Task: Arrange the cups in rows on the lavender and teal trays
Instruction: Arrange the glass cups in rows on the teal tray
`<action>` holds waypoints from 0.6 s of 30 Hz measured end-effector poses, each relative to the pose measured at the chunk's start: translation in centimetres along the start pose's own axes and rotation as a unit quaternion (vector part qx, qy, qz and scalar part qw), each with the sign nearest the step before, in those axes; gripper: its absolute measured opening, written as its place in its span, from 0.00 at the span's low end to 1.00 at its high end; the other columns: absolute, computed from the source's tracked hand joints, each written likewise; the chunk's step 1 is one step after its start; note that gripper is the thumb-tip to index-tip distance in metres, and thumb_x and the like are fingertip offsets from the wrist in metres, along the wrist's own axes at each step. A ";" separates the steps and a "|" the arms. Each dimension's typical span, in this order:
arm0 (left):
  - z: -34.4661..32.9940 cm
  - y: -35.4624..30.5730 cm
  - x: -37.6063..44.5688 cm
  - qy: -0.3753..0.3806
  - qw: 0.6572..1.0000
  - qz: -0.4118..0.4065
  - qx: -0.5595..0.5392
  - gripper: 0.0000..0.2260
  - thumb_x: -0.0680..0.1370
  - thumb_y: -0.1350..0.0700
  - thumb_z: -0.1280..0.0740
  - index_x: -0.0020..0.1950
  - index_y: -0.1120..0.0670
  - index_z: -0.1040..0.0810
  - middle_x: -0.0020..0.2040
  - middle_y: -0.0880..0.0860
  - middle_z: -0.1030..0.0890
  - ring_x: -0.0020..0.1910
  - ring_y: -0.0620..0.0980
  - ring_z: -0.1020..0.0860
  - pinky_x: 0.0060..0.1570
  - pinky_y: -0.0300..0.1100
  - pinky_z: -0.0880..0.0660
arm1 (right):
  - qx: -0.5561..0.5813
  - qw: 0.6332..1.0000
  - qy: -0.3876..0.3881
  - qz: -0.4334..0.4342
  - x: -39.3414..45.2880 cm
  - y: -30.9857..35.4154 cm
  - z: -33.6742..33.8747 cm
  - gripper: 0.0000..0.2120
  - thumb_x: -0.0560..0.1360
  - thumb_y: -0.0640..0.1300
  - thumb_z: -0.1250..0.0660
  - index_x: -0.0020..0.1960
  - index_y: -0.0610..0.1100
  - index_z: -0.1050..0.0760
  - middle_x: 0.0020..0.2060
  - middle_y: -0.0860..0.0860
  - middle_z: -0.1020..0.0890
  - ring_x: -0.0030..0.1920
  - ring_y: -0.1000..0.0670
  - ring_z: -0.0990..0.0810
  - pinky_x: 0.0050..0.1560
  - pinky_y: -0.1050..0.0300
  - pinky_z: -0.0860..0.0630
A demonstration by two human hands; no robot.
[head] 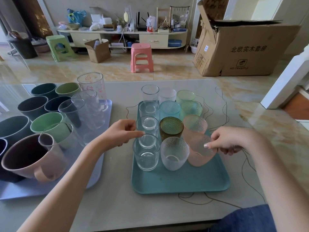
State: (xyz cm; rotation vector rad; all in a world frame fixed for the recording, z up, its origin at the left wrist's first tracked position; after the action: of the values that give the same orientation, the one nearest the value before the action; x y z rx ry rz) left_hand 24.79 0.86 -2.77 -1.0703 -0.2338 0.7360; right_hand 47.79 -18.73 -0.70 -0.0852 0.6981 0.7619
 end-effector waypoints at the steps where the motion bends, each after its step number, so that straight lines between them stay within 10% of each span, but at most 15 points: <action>1: 0.0 -0.1 0.0 0.001 1.000 -0.002 0.003 0.20 0.72 0.51 0.27 0.33 0.52 0.39 0.26 0.48 0.37 0.25 0.47 0.37 0.24 0.37 0.40 | -0.007 1.000 0.004 0.000 0.0 -0.1 0.0 0.15 0.76 0.54 0.35 0.37 0.44 0.27 0.27 0.49 0.26 0.24 0.52 0.29 0.26 0.65 0.36; 12: -0.5 -0.6 -0.9 0.011 1.000 0.001 0.020 0.18 0.72 0.59 0.27 0.34 0.55 0.38 0.21 0.49 0.33 0.20 0.49 0.35 0.22 0.37 0.35 | 0.069 0.993 0.088 -0.040 0.6 -0.6 -1.9 0.21 0.75 0.57 0.35 0.39 0.38 0.26 0.30 0.45 0.27 0.25 0.51 0.32 0.24 0.64 0.36; 18: 0.6 -0.7 -1.5 -0.013 0.998 0.016 -0.055 0.13 0.75 0.52 0.31 0.37 0.56 0.30 0.28 0.52 0.25 0.24 0.48 0.29 0.24 0.37 0.30 | 0.121 0.989 0.073 -0.046 -0.3 -2.5 0.2 0.33 0.76 0.67 0.54 0.41 0.41 0.23 0.26 0.49 0.24 0.24 0.53 0.25 0.27 0.65 0.32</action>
State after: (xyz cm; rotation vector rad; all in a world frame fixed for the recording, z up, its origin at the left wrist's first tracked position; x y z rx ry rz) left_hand 23.64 0.12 -1.62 -1.1711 -0.2815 0.7736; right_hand 49.40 -20.73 -0.79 0.0472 0.9157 0.5826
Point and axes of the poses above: each hand's wrist, its own x-axis towards the middle knuckle, its own z-axis out of the back of the hand, y = z × x, the point moved 6 cm from there along x, towards the middle knuckle
